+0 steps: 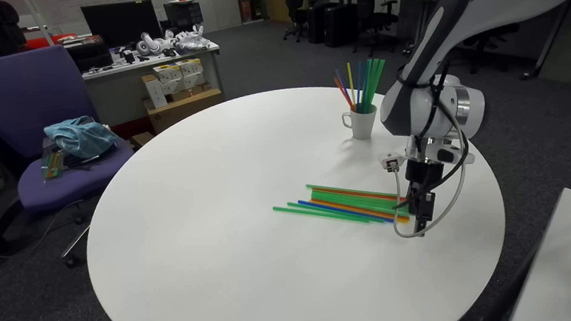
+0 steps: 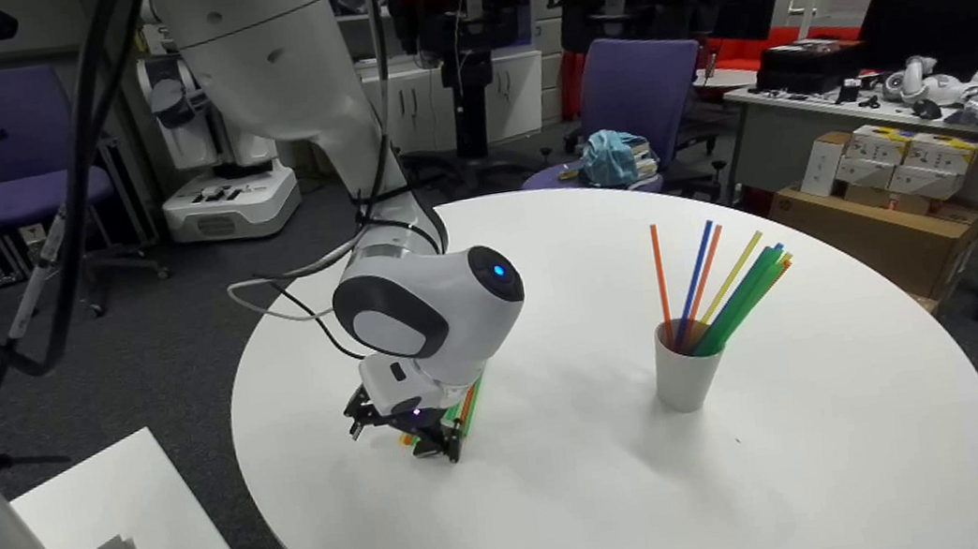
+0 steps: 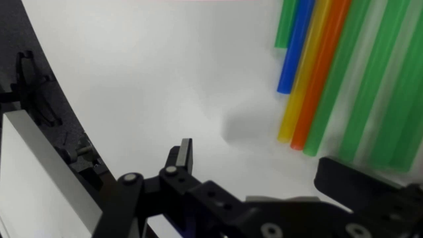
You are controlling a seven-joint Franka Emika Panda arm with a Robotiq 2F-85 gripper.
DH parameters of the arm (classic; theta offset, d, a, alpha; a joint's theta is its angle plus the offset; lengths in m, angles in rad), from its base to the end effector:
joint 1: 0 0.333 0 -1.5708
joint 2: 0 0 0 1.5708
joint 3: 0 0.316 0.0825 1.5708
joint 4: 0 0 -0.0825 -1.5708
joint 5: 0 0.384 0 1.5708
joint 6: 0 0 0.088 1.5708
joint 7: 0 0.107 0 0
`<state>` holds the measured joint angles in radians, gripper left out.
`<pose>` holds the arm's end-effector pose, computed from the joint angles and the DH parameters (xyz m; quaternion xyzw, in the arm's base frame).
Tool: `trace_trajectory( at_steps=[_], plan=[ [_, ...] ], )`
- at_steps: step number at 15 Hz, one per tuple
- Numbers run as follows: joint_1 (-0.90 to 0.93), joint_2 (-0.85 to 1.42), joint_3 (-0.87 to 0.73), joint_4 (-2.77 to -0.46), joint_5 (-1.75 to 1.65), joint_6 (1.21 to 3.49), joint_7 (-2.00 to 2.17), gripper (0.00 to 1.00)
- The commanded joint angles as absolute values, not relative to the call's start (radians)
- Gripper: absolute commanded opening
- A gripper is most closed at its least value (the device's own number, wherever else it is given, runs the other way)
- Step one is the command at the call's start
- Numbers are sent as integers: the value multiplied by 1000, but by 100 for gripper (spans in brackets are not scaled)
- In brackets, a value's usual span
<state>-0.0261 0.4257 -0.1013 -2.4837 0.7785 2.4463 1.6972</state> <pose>0.4020 -0.0570 0.0980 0.2856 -0.9240 -0.2513 0.0385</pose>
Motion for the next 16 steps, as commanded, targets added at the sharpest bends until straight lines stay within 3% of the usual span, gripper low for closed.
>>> trace_trajectory(
  at_steps=[1,10,16],
  plan=[
    [-45,317,-99,-2537,807,2525,1588,100],
    [-35,130,-98,-2500,805,2632,1554,100],
    [0,146,-46,-2466,952,2997,1566,100]
  ],
)
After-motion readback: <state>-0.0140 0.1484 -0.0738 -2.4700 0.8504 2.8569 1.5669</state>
